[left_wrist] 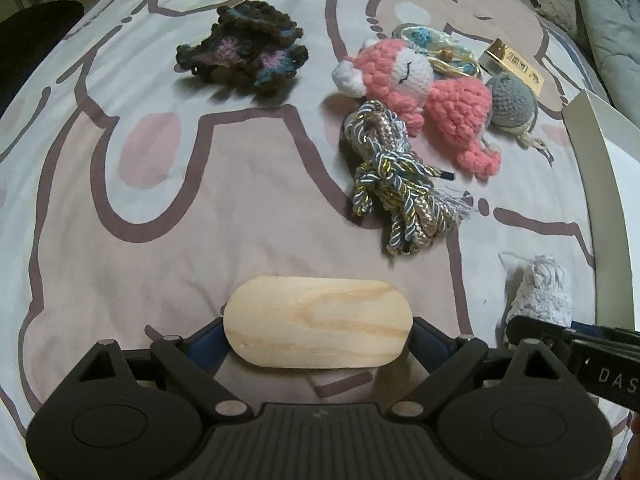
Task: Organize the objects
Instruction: 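Lift the wooden block and white crochet piece and carry both over the white box, then open the left tool dropping the wooden block while the right tool releases the white crochet piece into the box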
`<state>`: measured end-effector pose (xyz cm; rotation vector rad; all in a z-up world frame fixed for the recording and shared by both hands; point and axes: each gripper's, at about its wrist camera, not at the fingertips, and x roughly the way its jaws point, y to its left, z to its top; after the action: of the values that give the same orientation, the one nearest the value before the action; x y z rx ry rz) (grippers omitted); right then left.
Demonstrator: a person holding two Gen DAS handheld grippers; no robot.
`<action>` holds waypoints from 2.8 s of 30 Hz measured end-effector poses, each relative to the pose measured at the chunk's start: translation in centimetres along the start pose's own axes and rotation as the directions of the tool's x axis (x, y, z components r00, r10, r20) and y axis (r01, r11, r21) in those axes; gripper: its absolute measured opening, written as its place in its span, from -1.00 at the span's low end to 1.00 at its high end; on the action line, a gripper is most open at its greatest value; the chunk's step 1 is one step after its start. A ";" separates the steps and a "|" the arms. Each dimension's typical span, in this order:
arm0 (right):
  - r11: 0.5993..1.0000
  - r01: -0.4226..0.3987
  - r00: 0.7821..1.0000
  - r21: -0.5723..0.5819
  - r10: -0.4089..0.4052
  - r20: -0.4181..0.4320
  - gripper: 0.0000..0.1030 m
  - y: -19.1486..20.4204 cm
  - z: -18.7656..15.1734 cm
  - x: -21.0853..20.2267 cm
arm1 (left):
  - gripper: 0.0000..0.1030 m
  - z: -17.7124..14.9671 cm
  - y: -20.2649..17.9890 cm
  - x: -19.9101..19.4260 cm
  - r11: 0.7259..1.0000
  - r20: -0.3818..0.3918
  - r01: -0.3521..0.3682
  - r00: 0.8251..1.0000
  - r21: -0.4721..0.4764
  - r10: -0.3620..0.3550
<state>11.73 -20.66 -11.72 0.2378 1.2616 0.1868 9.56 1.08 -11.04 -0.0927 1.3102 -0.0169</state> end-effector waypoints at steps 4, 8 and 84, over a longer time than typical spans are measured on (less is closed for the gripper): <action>1.000 -0.003 0.999 -0.026 0.004 0.044 -0.27 0.3 0.2 -1.0 | 0.81 0.2 0.1 -1.2 1.000 0.054 0.003 0.999 -0.008 -0.003; 0.999 0.013 0.991 -0.046 -0.007 0.136 -0.27 0.5 1.0 -3.0 | 0.81 0.4 -0.1 -3.2 0.999 0.156 0.014 0.988 -0.030 -0.010; 0.928 0.348 0.909 0.132 -0.368 0.194 0.31 -20.0 1.2 -11.5 | 0.96 -1.3 -27.0 -3.0 0.885 0.197 0.165 0.942 0.436 -0.273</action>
<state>9.66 -43.03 -6.39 0.1001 1.0767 -0.2130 8.57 -25.71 -6.35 0.1175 1.0086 -0.4657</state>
